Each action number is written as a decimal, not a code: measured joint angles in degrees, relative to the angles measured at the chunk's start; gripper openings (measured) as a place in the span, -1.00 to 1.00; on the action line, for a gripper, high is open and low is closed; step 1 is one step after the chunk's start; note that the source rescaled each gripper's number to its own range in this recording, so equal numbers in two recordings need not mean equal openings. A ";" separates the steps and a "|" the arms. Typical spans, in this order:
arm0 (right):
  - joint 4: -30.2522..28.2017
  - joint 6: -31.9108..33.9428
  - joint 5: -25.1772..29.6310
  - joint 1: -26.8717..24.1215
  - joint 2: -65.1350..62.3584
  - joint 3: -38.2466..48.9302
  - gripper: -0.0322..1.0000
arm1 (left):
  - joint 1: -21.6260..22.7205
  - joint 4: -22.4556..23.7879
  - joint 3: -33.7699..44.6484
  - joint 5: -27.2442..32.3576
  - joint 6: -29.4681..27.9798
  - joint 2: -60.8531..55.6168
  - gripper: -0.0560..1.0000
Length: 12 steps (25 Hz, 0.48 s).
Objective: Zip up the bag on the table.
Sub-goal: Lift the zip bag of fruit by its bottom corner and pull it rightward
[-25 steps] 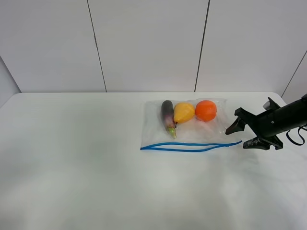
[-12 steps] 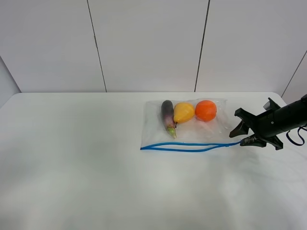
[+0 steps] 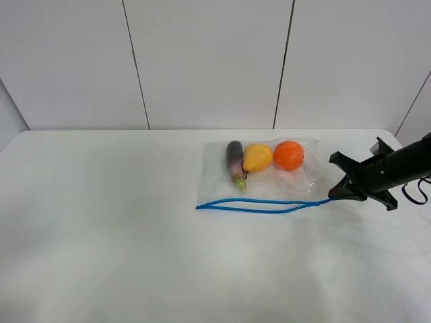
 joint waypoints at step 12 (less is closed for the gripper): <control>8.18 -8.15 5.02 -0.05 -0.07 0.00 -0.94 | 0.00 0.00 0.00 0.00 0.00 0.00 1.00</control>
